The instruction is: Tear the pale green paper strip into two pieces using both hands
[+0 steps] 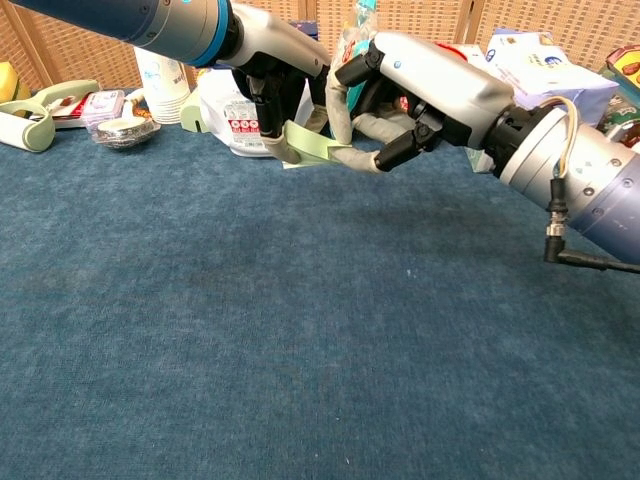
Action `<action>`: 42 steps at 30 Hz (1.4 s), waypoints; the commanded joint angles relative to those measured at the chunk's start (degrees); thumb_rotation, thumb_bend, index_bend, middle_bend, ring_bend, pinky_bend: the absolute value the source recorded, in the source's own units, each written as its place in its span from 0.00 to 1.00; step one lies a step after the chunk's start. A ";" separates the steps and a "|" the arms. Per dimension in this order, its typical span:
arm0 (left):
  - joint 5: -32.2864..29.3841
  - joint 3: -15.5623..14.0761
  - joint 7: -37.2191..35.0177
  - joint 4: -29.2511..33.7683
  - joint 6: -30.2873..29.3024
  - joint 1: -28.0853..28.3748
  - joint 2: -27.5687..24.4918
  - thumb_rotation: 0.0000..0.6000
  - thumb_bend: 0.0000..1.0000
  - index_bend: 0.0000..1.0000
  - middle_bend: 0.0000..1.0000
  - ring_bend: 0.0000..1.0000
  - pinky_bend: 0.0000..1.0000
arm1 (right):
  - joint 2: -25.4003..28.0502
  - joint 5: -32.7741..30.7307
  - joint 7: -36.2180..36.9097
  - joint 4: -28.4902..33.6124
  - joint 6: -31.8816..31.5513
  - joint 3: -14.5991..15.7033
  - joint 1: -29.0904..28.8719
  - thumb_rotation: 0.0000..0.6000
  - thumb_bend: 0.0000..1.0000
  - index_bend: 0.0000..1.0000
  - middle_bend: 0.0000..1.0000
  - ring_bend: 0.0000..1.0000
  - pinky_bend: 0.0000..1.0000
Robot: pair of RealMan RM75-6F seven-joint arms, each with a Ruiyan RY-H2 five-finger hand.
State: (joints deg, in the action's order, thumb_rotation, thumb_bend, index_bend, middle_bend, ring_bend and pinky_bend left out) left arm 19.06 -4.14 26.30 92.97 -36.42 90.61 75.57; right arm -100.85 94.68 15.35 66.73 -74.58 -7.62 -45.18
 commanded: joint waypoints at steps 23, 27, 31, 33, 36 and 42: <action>1.19 0.19 0.04 -0.09 -0.88 -1.10 -0.25 1.00 0.37 0.58 1.00 1.00 1.00 | 0.84 -0.92 2.49 1.00 -1.65 -0.43 1.55 1.00 0.44 1.00 1.00 0.97 0.82; 1.30 0.15 0.01 0.12 -1.00 -1.38 -0.64 1.00 0.37 0.58 1.00 1.00 1.00 | 1.12 -1.04 2.71 1.09 -1.97 -0.37 1.98 1.00 0.44 1.00 1.00 0.97 0.82; 1.42 0.03 -0.24 0.38 -1.08 -1.89 -1.17 1.00 0.37 0.58 1.00 1.00 1.00 | 1.53 -1.15 2.84 1.12 -2.36 -0.25 2.51 1.00 0.44 1.00 1.00 0.97 0.82; 1.50 -0.07 -0.50 0.55 -1.09 -2.31 -1.63 1.00 0.37 0.58 1.00 1.00 1.00 | 1.88 -1.30 3.01 1.13 -2.58 -0.19 2.90 1.00 0.45 1.00 1.00 0.97 0.82; 1.92 -0.27 -0.82 0.88 -1.27 -3.03 -2.44 1.00 0.37 0.58 1.00 1.00 1.00 | 2.47 -1.49 3.14 1.12 -2.90 -0.06 3.50 1.00 0.45 1.00 1.00 0.97 0.82; 3.75 -0.57 -1.72 2.51 -2.15 -5.15 -4.88 1.00 0.37 0.58 1.00 1.00 1.00 | 3.77 -1.59 3.36 1.34 -3.52 0.23 4.60 1.00 0.45 1.00 1.00 0.97 0.82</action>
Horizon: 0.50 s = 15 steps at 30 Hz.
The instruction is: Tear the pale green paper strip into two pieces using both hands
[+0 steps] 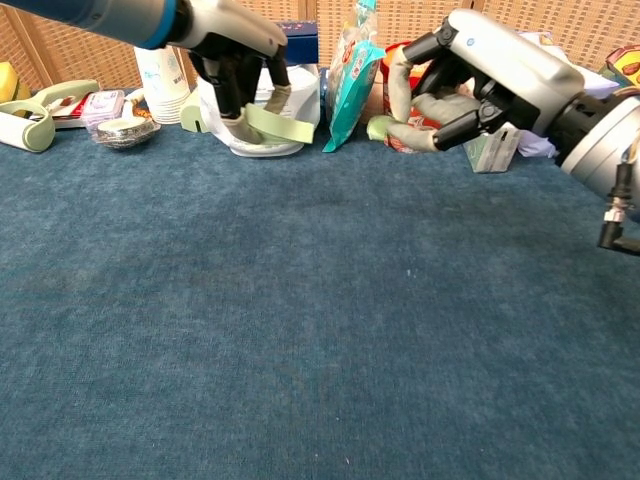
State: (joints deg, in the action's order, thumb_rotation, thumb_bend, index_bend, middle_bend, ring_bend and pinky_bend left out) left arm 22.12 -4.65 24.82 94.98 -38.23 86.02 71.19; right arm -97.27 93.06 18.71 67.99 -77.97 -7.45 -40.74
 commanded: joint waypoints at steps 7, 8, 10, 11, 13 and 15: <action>2.94 -0.01 -0.68 2.45 -1.12 -2.48 -2.44 1.00 0.37 0.58 1.00 1.00 1.00 | 1.96 -0.30 -0.19 0.64 -0.66 0.26 1.47 1.00 0.45 1.00 1.00 0.97 0.82; 3.14 0.04 -0.69 2.57 -1.22 -2.62 -2.50 1.00 0.37 0.58 1.00 1.00 1.00 | 2.21 -0.28 -0.12 0.80 -0.61 0.36 1.58 1.00 0.45 1.00 1.00 0.97 0.82; 3.97 0.19 -0.50 2.95 -1.63 -3.01 -2.55 1.00 0.37 0.58 1.00 1.00 1.00 | 3.22 -0.44 0.25 1.20 -0.40 0.71 2.10 1.00 0.45 0.98 1.00 0.96 0.82; 4.33 0.25 -0.35 3.15 -1.86 -3.15 -2.54 1.00 0.37 0.58 1.00 1.00 1.00 | 3.68 -0.54 0.27 1.30 -0.36 0.86 2.38 1.00 0.45 0.97 1.00 0.95 0.82; 4.75 0.42 -0.16 3.53 -2.20 -3.40 -2.55 1.00 0.37 0.58 1.00 1.00 1.00 | 4.69 -0.80 0.81 1.83 0.03 1.20 2.84 1.00 0.45 0.92 1.00 0.91 0.80; 4.97 0.66 -0.06 3.90 -2.46 -3.65 -2.66 1.00 0.37 0.58 1.00 1.00 1.00 | 5.85 -1.08 0.66 2.13 0.51 1.53 3.33 1.00 0.45 0.82 0.99 0.87 0.76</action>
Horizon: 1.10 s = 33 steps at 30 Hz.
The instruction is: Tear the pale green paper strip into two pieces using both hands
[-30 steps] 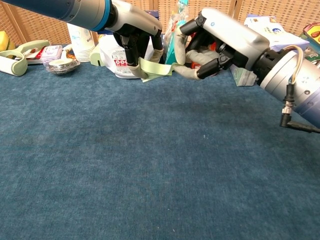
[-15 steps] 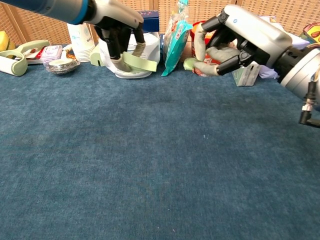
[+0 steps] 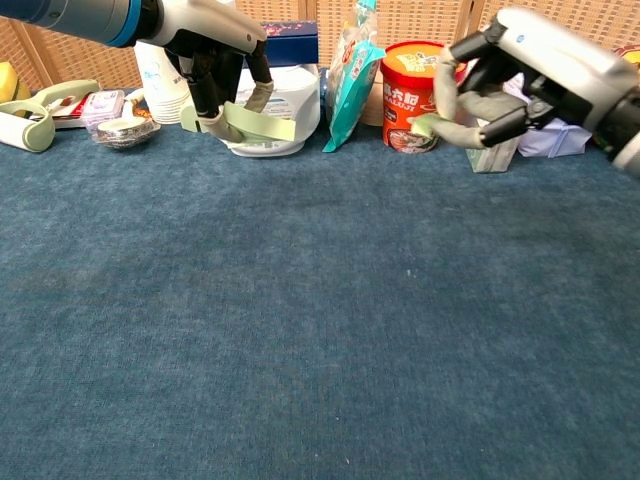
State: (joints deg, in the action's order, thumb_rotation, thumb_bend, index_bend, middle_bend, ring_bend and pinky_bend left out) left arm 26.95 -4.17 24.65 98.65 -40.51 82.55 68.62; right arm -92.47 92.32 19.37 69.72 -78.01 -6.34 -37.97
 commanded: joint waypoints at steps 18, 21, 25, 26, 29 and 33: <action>2.77 1.39 1.18 2.56 -2.54 -2.83 -1.06 1.00 0.37 0.58 1.00 1.00 1.00 | 8.38 -1.24 1.22 2.73 2.67 2.62 3.99 1.00 0.47 0.01 0.39 0.23 0.22; 2.89 1.67 1.43 2.76 -2.70 -3.00 -1.04 1.00 0.37 0.58 1.00 1.00 1.00 | 8.77 -1.27 1.25 2.99 2.63 2.70 4.39 1.00 0.47 0.00 0.32 0.18 0.19; 3.00 2.00 1.82 2.95 -2.89 -3.13 -0.94 1.00 0.37 0.58 1.00 1.00 1.00 | 9.19 -1.30 1.59 3.33 2.65 2.82 4.85 0.97 0.46 0.00 0.22 0.09 0.12; 3.04 2.02 1.97 2.98 -2.94 -3.14 -0.91 1.00 0.37 0.58 1.00 1.00 1.00 | 9.27 -1.33 1.50 3.30 2.64 2.85 4.97 0.94 0.45 0.00 0.18 0.07 0.10; 3.11 2.13 2.47 3.08 -3.17 -3.16 -0.80 1.00 0.37 0.58 1.00 1.00 1.00 | 9.68 -1.55 2.00 3.62 2.67 2.84 5.36 0.86 0.36 0.00 0.10 0.02 0.07; 2.97 2.40 2.91 3.22 -3.37 -3.27 -0.65 1.00 0.37 0.58 1.00 1.00 1.00 | 10.26 -1.69 2.07 3.94 2.16 2.68 6.01 0.75 0.26 0.00 0.04 0.00 0.04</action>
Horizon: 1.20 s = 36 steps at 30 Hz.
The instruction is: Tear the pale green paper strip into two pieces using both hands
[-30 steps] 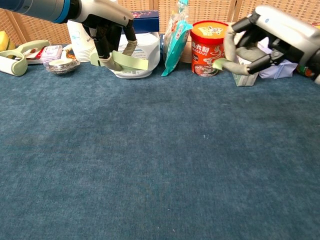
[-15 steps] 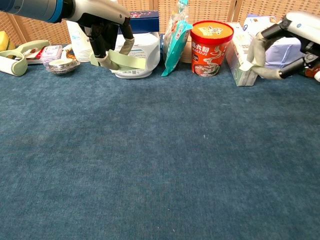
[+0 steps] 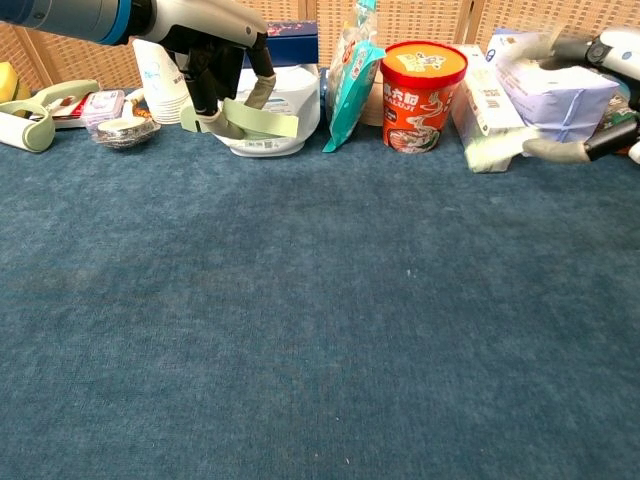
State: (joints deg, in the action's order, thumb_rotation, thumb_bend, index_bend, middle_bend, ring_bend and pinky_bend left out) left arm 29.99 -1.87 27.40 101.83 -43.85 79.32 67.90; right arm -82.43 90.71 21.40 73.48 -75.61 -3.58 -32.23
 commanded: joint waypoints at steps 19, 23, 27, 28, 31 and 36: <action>0.49 1.13 2.06 -0.68 -0.07 -0.52 1.80 1.00 0.35 0.47 1.00 0.93 1.00 | 1.50 -1.08 -0.65 1.31 -1.20 -1.75 2.13 0.69 0.22 0.00 0.01 0.00 0.01; 0.45 1.22 2.51 -0.64 -0.12 -0.47 1.84 0.94 0.31 0.35 0.92 0.84 1.00 | 1.56 -1.03 -0.59 1.36 -1.22 -1.86 2.33 0.69 0.22 0.00 0.01 0.00 0.01; 0.59 1.25 2.68 -0.58 -0.19 -0.63 1.83 0.81 0.28 0.29 0.83 0.76 1.00 | 1.52 -0.98 -0.46 1.34 -1.27 -2.01 2.43 0.69 0.22 0.00 0.01 0.00 0.01; 0.70 1.24 2.74 -0.58 -0.24 -0.69 1.82 0.80 0.27 0.26 0.80 0.73 1.00 | 1.49 -0.96 -0.40 1.34 -1.28 -2.06 2.45 0.69 0.22 0.00 0.01 0.00 0.01; 1.04 1.31 2.68 -0.47 -0.48 -0.99 1.70 0.78 0.26 0.22 0.70 0.66 0.98 | 1.45 -0.96 -0.40 1.31 -1.18 -2.14 2.48 0.69 0.22 0.00 0.01 0.00 0.01; 2.15 1.79 1.31 0.81 -1.90 -2.61 -0.07 0.75 0.26 0.20 0.59 0.56 0.85 | 1.65 -1.07 -0.75 1.59 -0.74 -2.34 2.43 0.69 0.22 0.00 0.01 0.00 0.01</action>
State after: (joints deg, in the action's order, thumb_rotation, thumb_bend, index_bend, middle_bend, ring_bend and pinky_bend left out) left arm 31.85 -0.24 29.16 102.23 -45.33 77.17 68.33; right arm -80.80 89.66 20.68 75.05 -76.38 -5.90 -29.79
